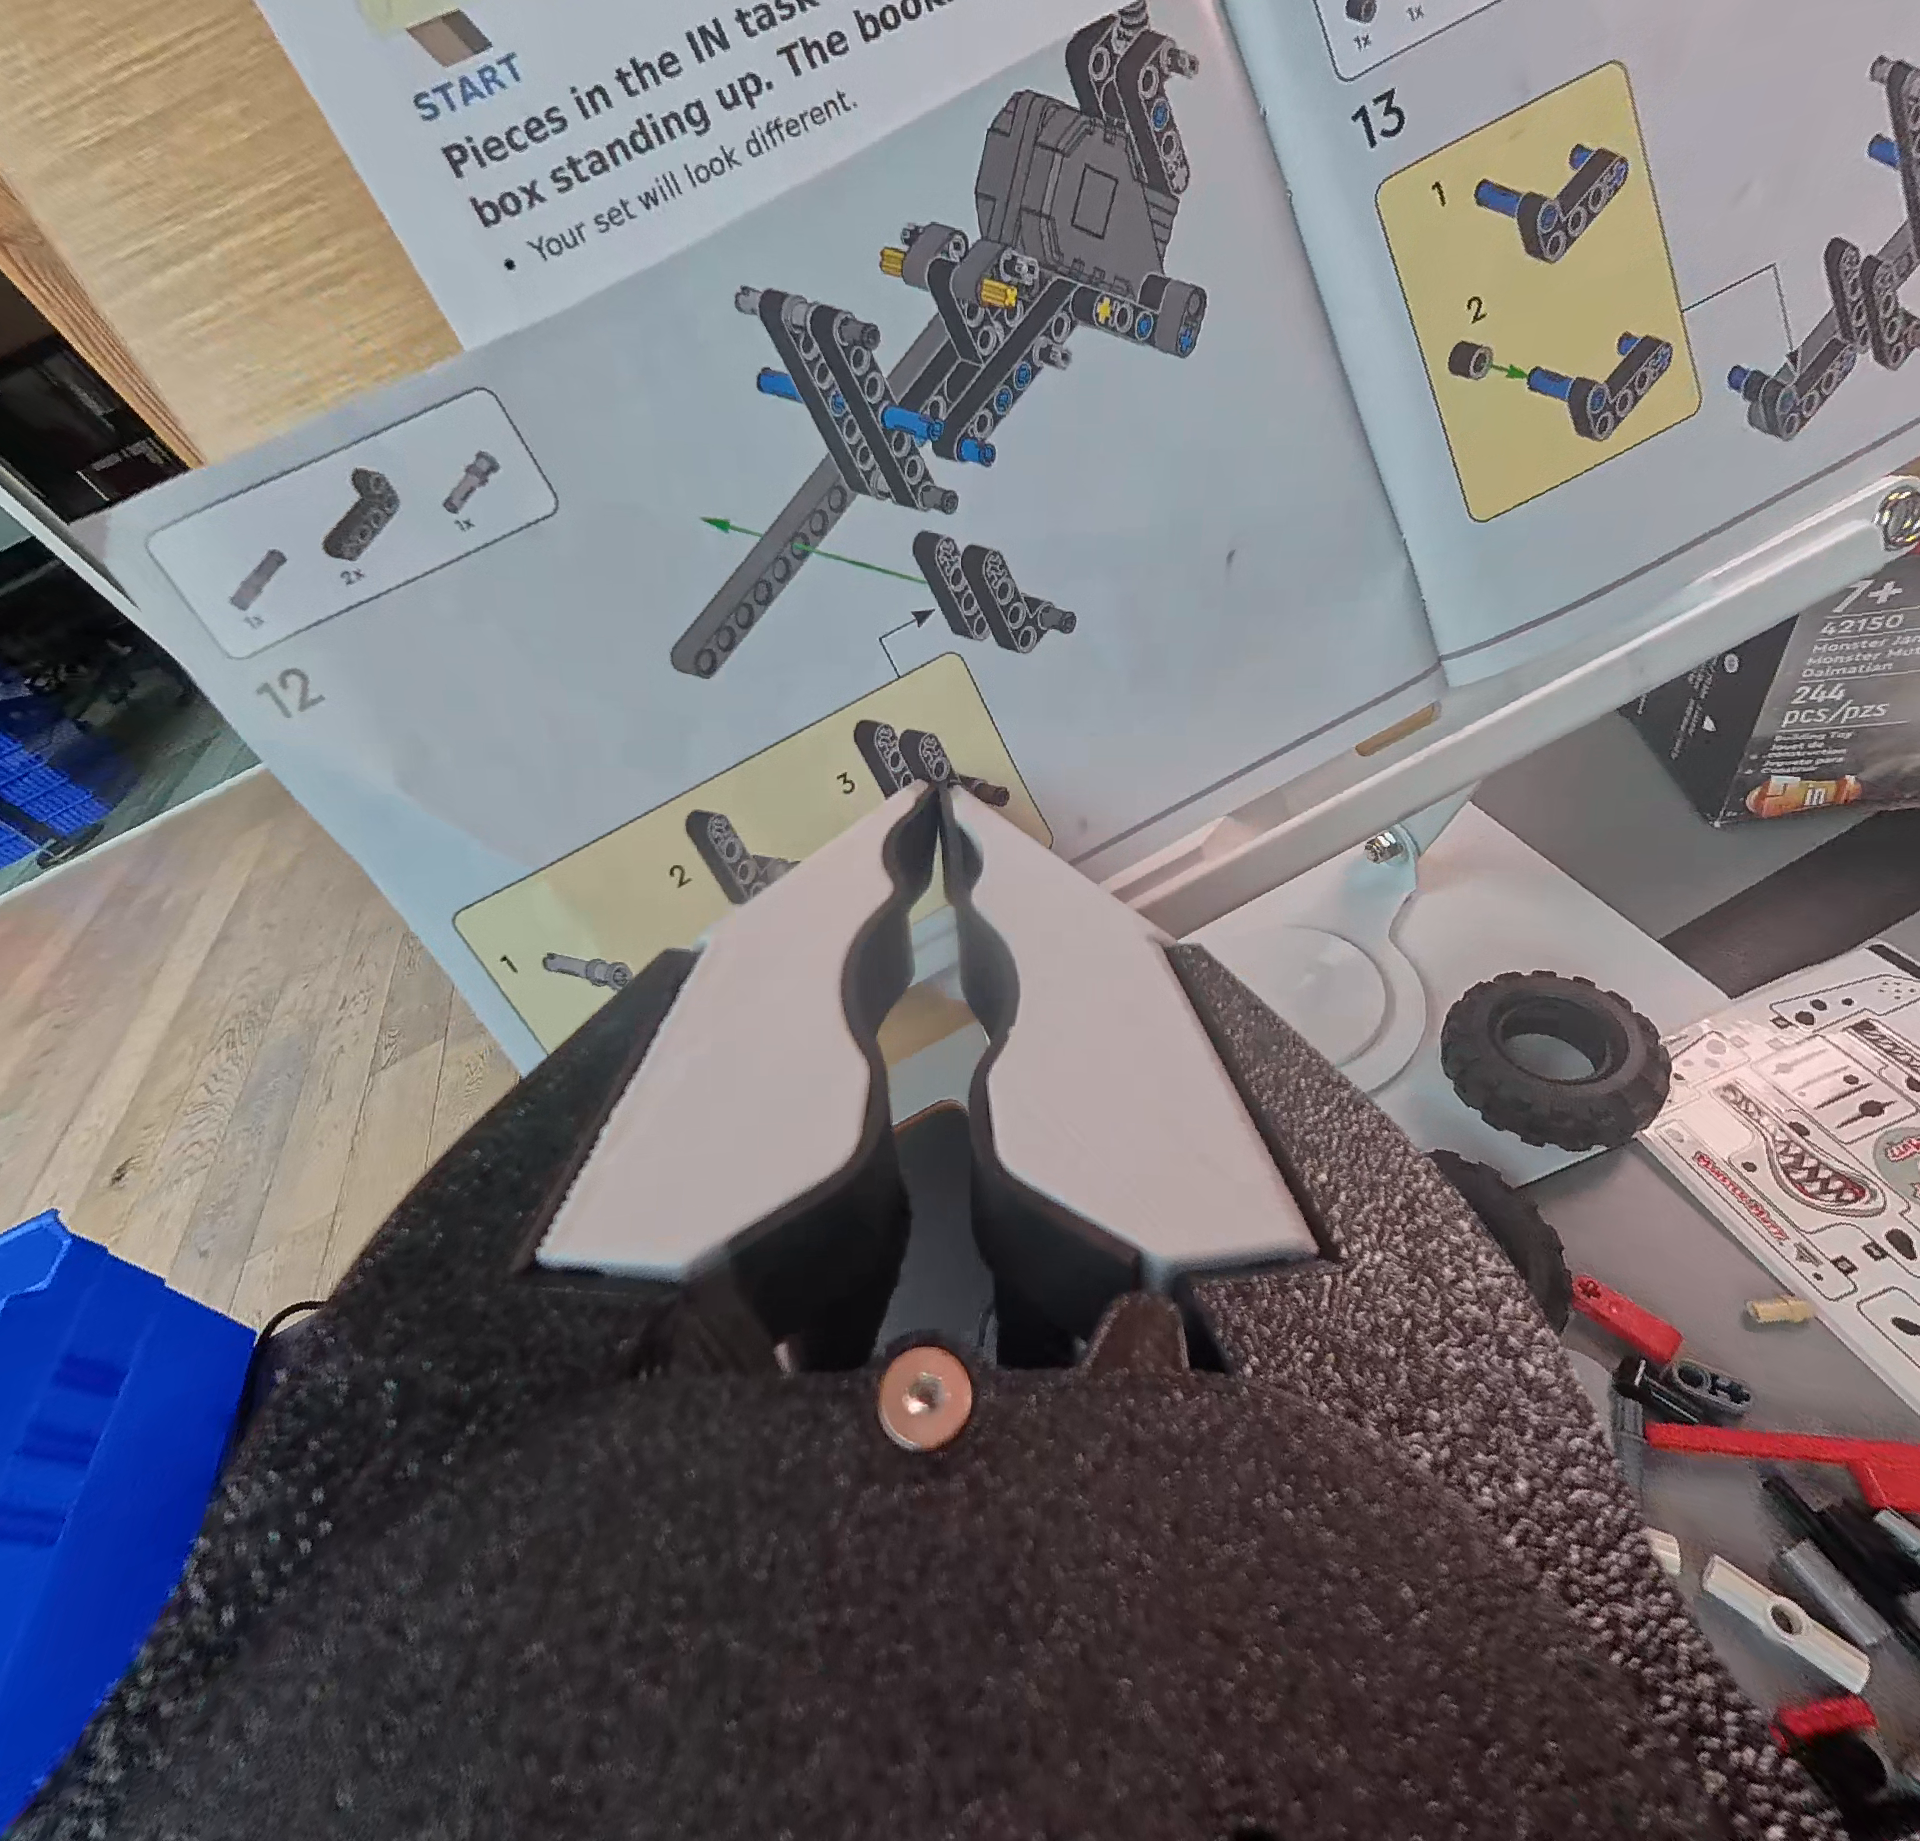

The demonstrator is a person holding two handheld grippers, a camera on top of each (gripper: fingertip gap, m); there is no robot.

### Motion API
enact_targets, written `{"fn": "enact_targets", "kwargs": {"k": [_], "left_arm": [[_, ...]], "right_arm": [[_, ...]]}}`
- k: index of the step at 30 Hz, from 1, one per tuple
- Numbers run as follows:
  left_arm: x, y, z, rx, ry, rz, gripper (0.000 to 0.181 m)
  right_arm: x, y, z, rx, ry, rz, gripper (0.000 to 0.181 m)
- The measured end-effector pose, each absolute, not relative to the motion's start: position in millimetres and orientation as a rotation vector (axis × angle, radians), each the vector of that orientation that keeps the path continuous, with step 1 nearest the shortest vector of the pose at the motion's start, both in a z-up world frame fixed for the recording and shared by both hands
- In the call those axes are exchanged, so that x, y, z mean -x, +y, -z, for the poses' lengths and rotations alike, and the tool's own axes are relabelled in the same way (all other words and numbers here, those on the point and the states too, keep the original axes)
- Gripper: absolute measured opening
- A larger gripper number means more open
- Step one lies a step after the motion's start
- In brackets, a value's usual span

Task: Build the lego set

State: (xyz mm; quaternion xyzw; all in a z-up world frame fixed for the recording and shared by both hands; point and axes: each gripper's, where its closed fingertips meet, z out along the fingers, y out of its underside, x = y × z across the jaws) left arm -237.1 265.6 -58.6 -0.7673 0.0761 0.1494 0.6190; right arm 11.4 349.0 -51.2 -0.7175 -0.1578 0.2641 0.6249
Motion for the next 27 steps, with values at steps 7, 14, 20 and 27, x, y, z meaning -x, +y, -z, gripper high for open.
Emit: {"fn": "enact_targets", "kwargs": {"k": [7, 14, 20, 27], "left_arm": [[237.1, 265.6, 59.4, 1.752, 0.168, -0.353, 0.003], [236.3, 263.4, 62.7, 1.753, 0.179, -0.336, 0.003], [235.5, 262.1, 62.1, 1.749, 0.17, -0.307, 0.003], [236.1, 262.4, 62.3, 1.749, 0.164, -0.299, 0.003]], "right_arm": [[33.1, 346.1, 35.8, 1.624, -0.61, -0.41, 0.055], [2.4, 352.2, 96.2, 1.763, -0.514, -0.346, 0.031], [6.0, 348.1, 31.0, 1.552, -0.481, -0.368, 0.049], [47.0, 373.8, 39.7, 1.702, -0.58, -0.4, 0.089]]}}
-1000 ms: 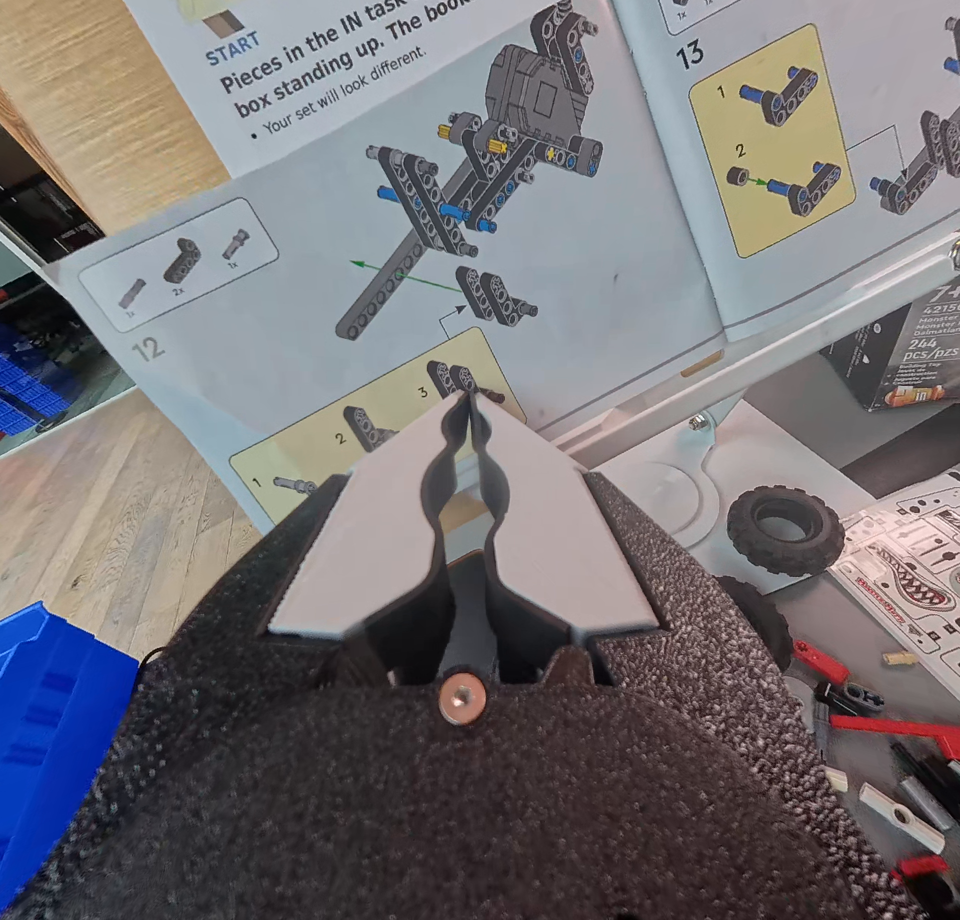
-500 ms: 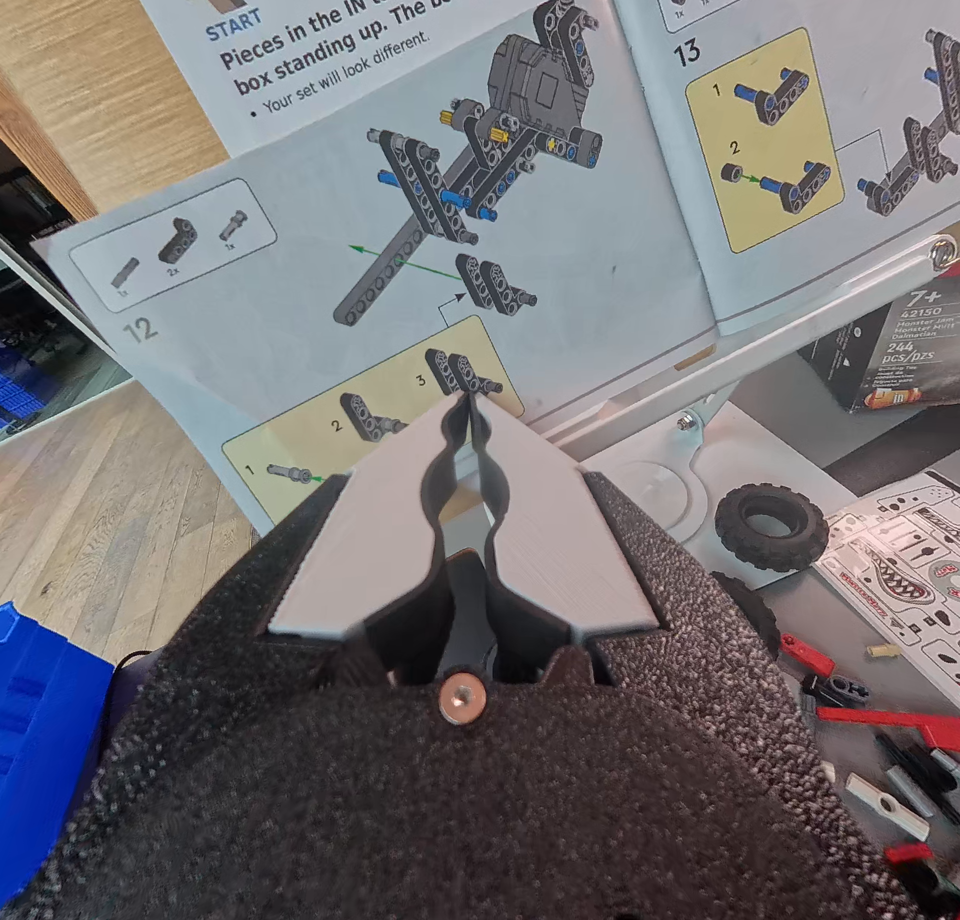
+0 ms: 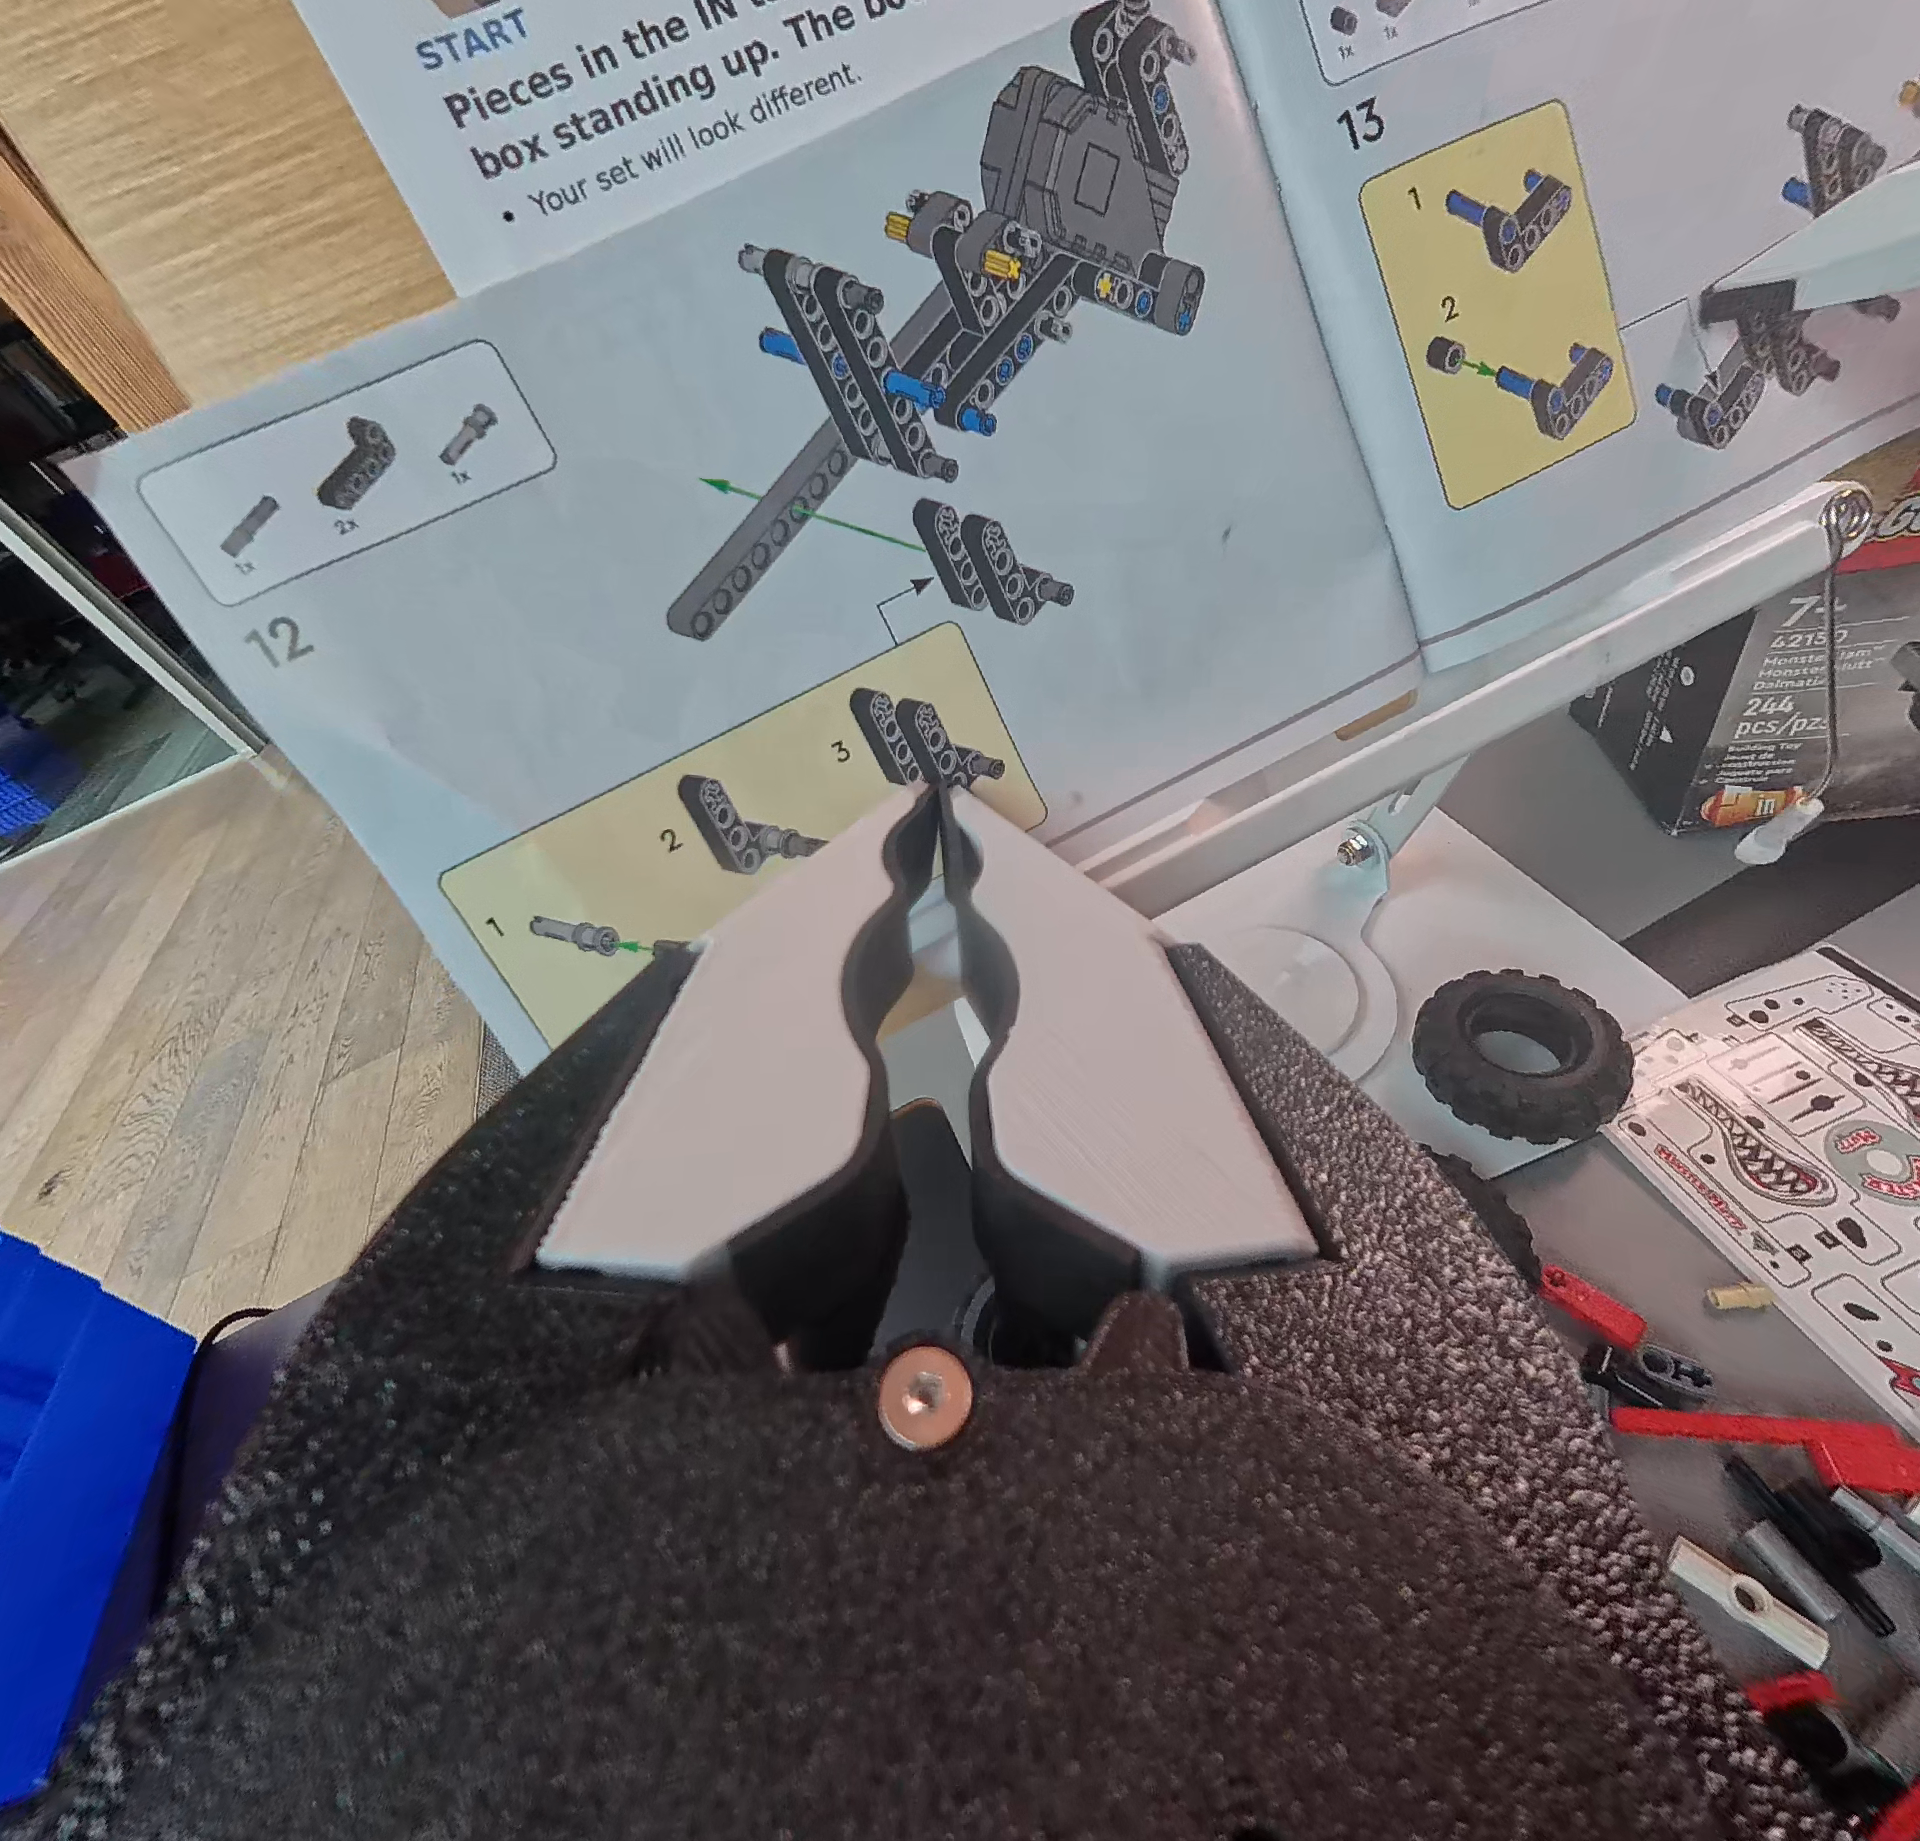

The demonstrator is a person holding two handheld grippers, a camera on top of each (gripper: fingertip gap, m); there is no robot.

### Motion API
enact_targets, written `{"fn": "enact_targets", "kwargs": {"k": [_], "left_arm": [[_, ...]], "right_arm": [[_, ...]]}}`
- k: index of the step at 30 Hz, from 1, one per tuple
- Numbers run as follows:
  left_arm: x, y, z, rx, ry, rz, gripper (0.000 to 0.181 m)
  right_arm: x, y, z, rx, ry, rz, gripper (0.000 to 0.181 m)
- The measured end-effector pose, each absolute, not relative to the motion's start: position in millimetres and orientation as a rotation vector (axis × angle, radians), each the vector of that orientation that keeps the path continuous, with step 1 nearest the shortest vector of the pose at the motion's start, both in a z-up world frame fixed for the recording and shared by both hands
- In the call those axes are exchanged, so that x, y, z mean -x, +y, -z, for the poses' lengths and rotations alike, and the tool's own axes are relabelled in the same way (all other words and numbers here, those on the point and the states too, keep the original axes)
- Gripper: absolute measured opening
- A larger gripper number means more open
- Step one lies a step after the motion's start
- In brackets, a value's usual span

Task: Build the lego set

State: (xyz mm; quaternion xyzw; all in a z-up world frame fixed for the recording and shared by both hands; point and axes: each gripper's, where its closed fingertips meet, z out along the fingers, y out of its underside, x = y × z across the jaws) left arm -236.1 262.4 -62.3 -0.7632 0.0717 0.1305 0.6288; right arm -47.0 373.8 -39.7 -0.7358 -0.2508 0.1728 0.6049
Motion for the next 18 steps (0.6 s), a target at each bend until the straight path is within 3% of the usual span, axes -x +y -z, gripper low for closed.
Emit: {"fn": "enact_targets", "kwargs": {"k": [3, 9, 13, 18], "left_arm": [[236.0, 262.5, 62.7, 1.752, 0.171, -0.296, 0.003], [235.3, 261.8, 61.9, 1.762, 0.145, -0.292, 0.003], [235.1, 261.4, 62.0, 1.765, 0.147, -0.298, 0.003], [235.0, 260.5, 62.2, 1.771, 0.146, -0.293, 0.003]], "right_arm": [[46.0, 372.6, 39.3, 1.699, -0.578, -0.387, 0.086], [32.8, 363.5, 36.0, 1.621, -0.597, -0.32, 0.053], [24.8, 353.4, 27.6, 1.515, -0.61, -0.245, 0.016], [31.2, 344.1, 30.8, 1.488, -0.652, -0.291, 0.018]]}}
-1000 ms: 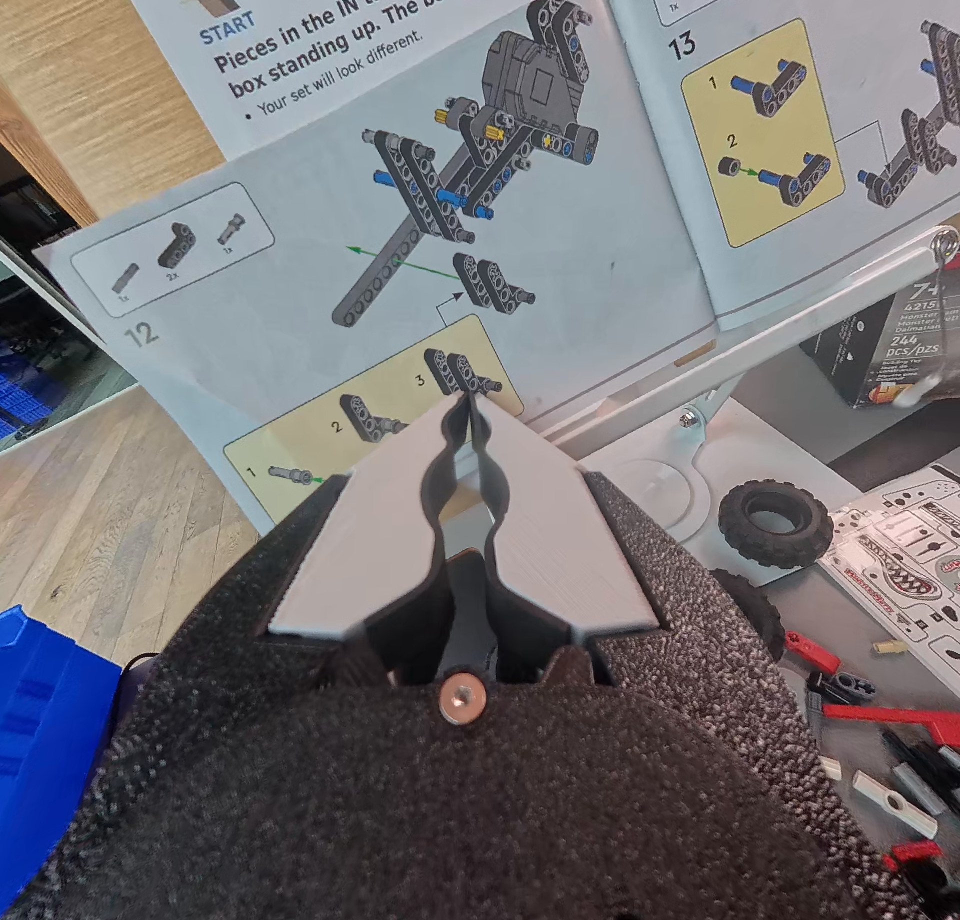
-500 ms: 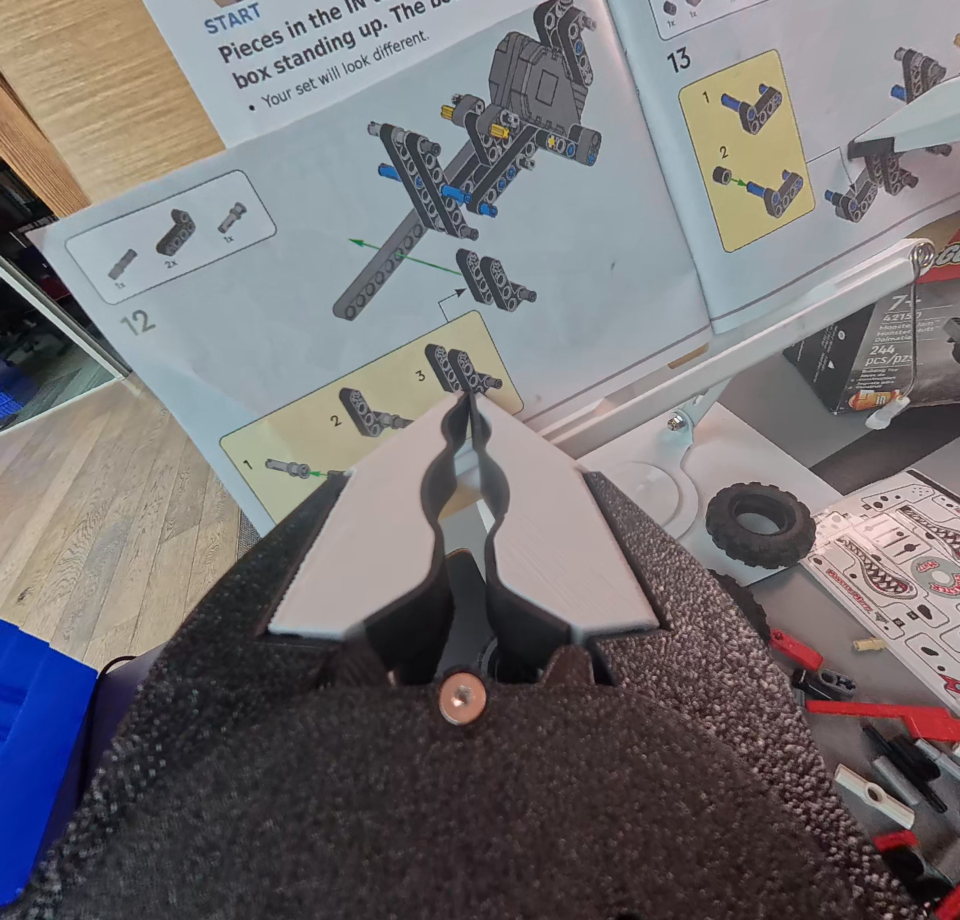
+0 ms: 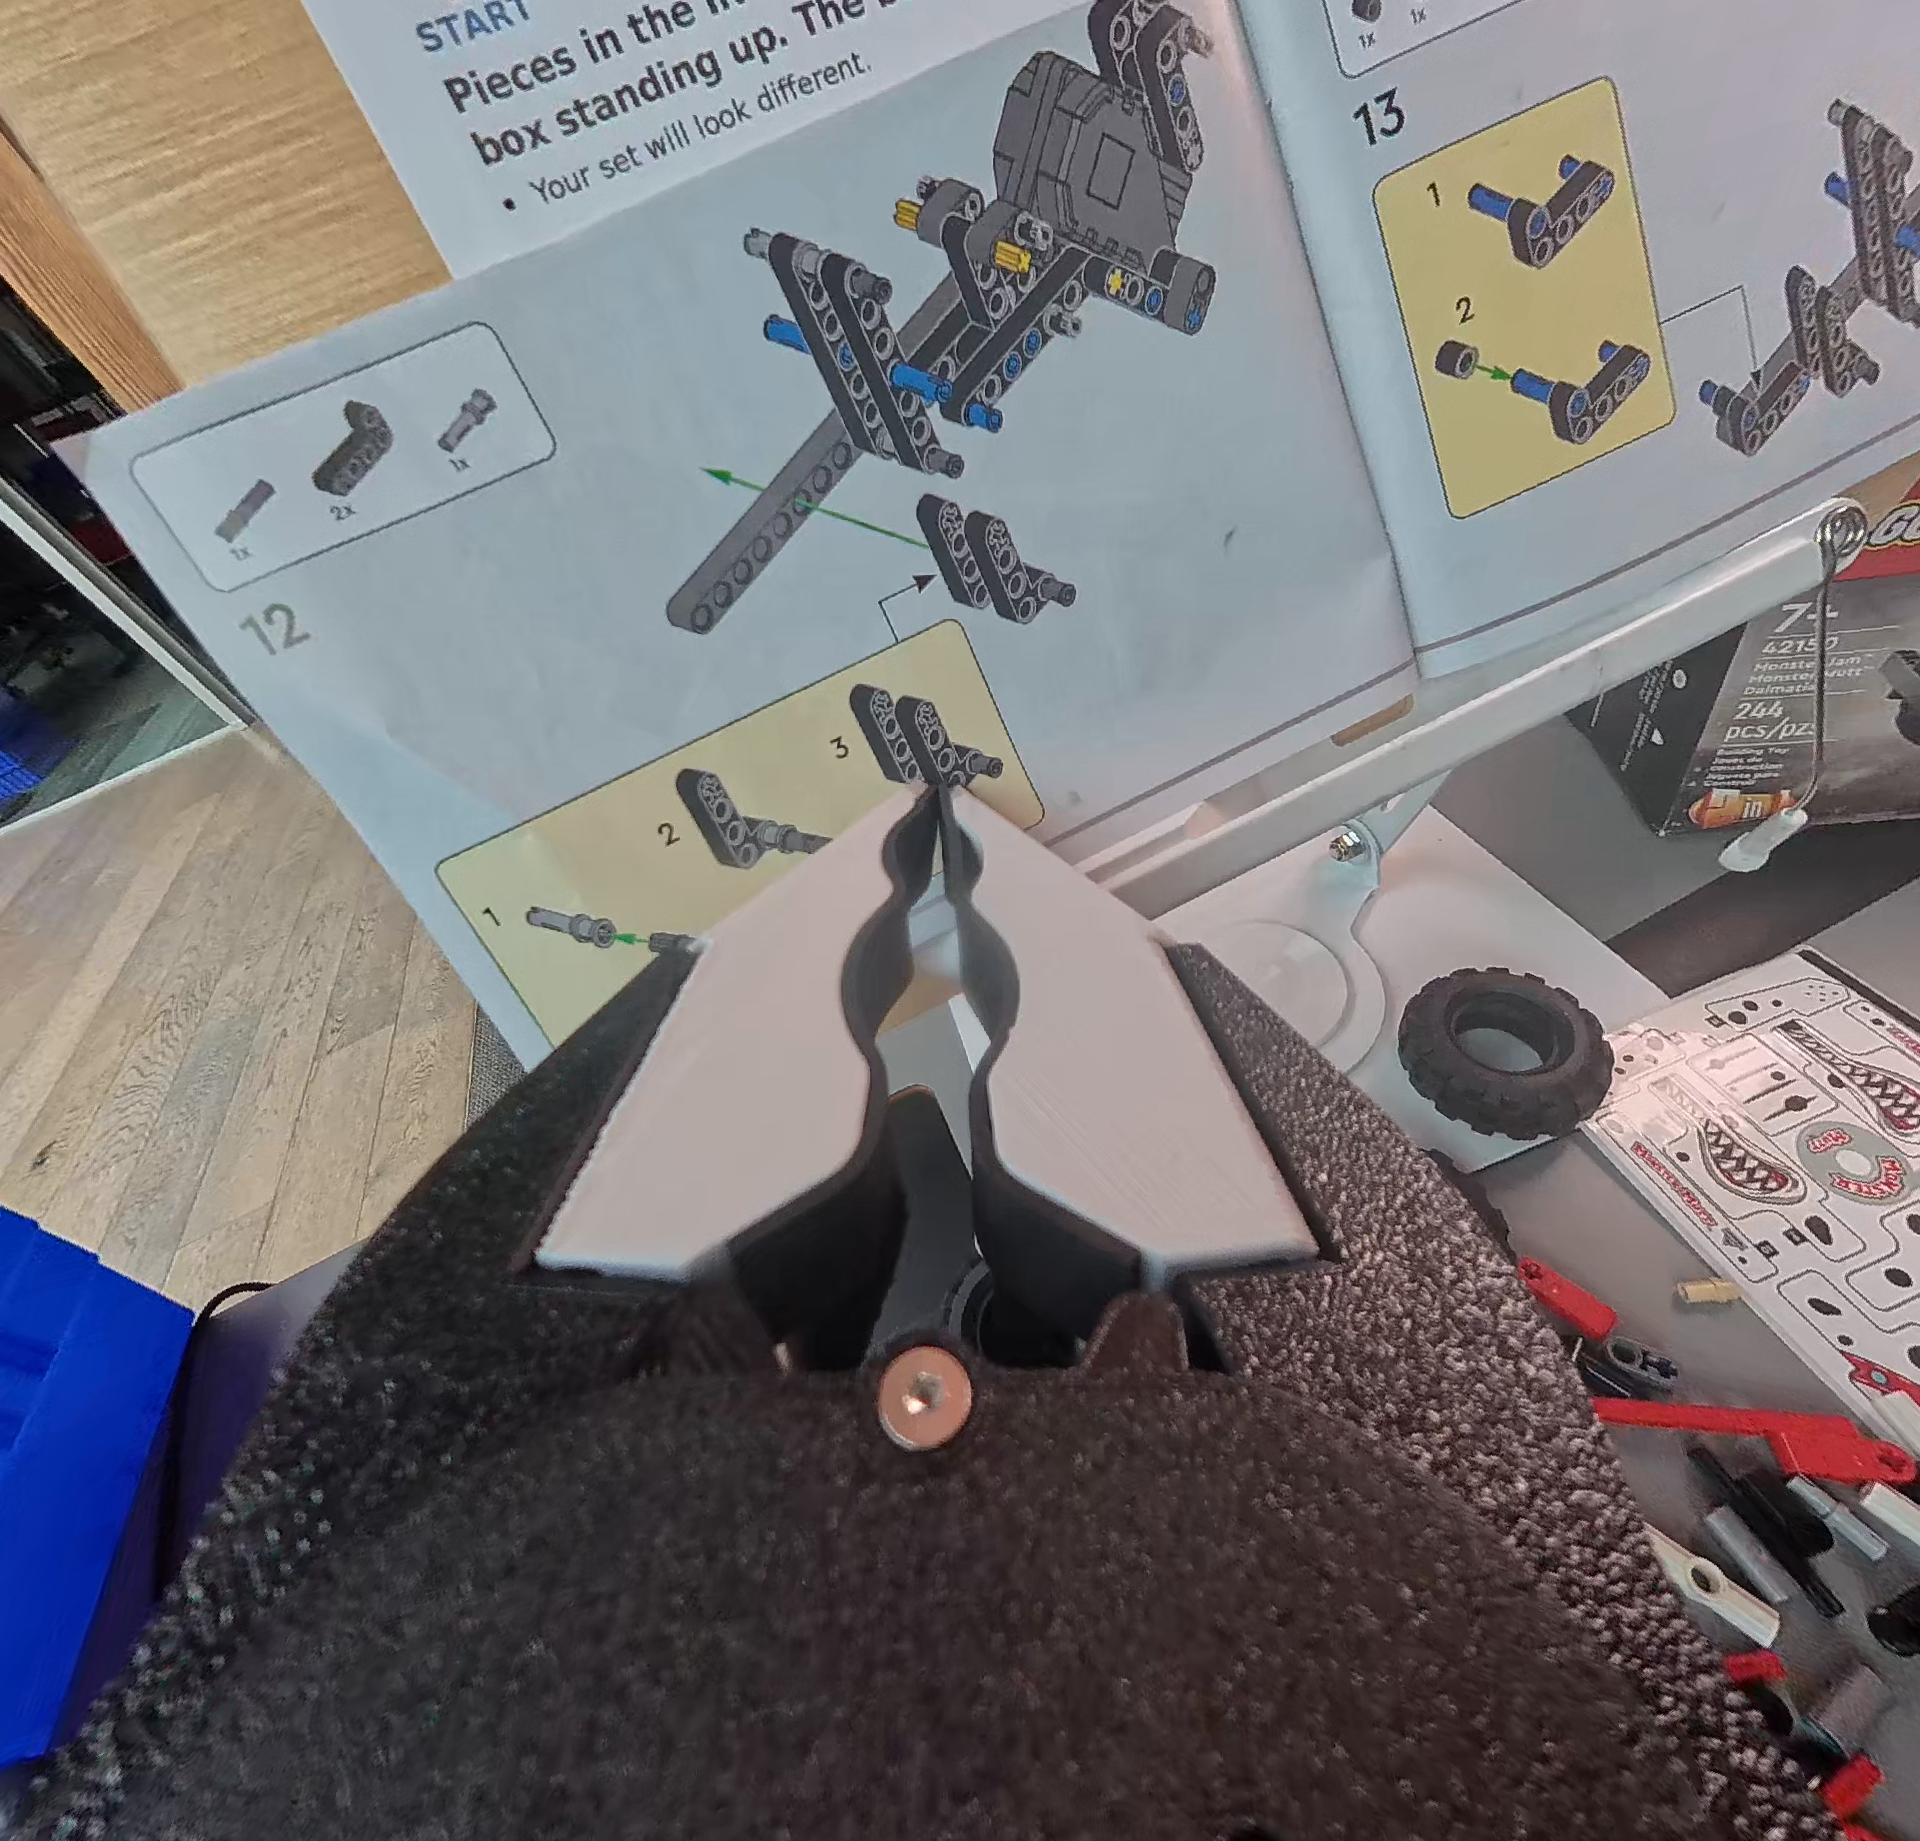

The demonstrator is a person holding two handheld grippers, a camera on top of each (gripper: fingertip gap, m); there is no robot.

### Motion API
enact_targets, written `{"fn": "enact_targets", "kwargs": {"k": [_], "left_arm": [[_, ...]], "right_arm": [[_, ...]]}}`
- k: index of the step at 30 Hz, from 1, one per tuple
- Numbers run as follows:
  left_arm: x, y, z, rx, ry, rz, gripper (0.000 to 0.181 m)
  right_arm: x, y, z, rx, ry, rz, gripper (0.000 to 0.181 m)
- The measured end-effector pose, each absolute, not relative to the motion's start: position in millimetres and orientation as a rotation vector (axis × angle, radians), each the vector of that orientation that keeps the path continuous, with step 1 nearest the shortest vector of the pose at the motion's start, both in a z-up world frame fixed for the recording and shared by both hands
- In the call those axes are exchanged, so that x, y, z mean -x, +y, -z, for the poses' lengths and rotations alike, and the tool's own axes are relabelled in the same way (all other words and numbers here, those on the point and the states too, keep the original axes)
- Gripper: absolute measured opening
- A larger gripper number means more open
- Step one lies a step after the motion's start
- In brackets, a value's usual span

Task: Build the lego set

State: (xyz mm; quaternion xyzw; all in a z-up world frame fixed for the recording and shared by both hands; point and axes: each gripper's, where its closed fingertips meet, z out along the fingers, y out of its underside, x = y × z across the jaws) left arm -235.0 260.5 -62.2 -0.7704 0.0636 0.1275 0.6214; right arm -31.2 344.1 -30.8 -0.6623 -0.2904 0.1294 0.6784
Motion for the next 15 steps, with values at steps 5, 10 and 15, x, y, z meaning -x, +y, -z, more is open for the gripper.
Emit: {"fn": "enact_targets", "kwargs": {"k": [5, 10, 15], "left_arm": [[235.2, 259.8, 63.8, 1.774, 0.149, -0.293, 0.003], [235.0, 259.5, 64.1, 1.773, 0.146, -0.292, 0.003], [234.0, 257.9, 64.7, 1.778, 0.146, -0.284, 0.004]], "right_arm": [[33.8, 363.8, 40.3, 1.606, -0.592, -0.417, 0.087], [32.4, 357.6, 38.1, 1.544, -0.637, -0.323, 0.019], [42.5, 338.0, 31.6, 1.443, -0.702, -0.392, 0.003]]}}
